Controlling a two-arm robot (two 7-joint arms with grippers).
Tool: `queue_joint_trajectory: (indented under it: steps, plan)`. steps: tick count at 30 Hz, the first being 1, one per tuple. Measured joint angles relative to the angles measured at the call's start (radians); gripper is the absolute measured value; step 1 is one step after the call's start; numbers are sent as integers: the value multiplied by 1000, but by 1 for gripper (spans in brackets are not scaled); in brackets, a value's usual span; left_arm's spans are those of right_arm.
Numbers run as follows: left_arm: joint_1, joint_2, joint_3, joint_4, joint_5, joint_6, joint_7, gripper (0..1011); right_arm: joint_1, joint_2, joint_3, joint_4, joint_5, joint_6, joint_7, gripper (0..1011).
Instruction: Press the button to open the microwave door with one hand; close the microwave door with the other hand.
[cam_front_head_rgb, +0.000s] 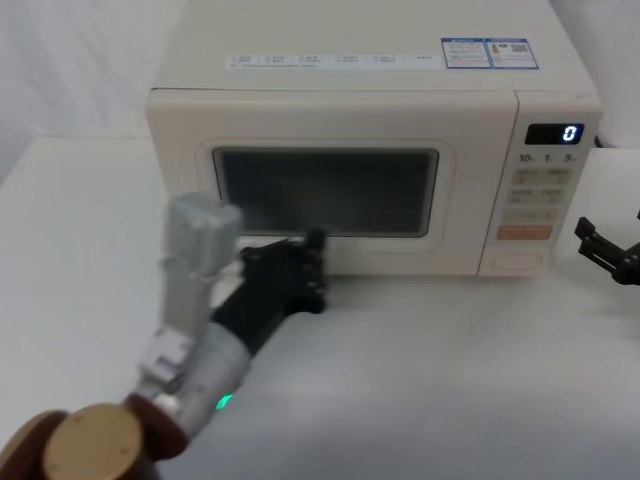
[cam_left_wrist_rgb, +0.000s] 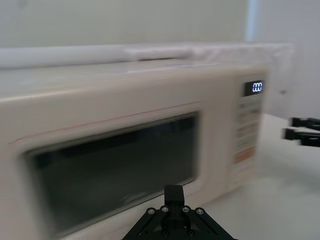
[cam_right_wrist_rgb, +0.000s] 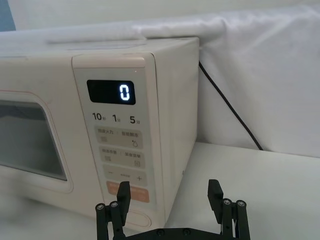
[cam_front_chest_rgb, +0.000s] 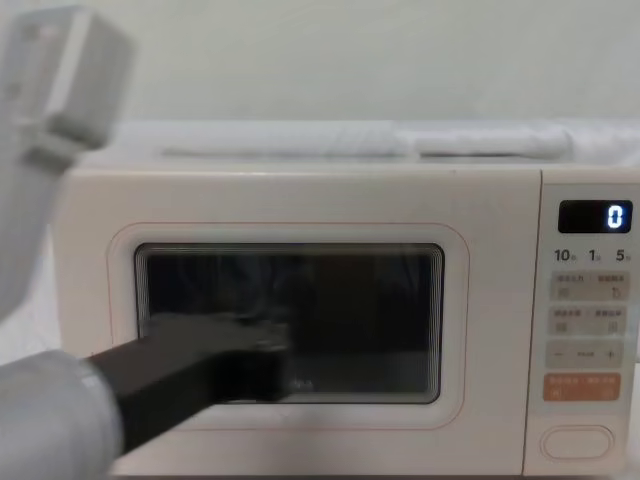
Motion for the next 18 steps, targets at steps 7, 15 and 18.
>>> queue_joint_trajectory:
  steps: [7, 15, 18]
  plan:
    - [97, 4, -107, -31, 2, -42, 52, 0, 0, 0, 0, 0, 0, 0, 0, 1002]
    - [149, -3, -228, -9, 5, -85, 91, 0, 0, 0, 0, 0, 0, 0, 0, 1002]
    - [156, -7, -260, 10, 6, -104, 95, 0, 0, 0, 0, 0, 0, 0, 0, 1002]
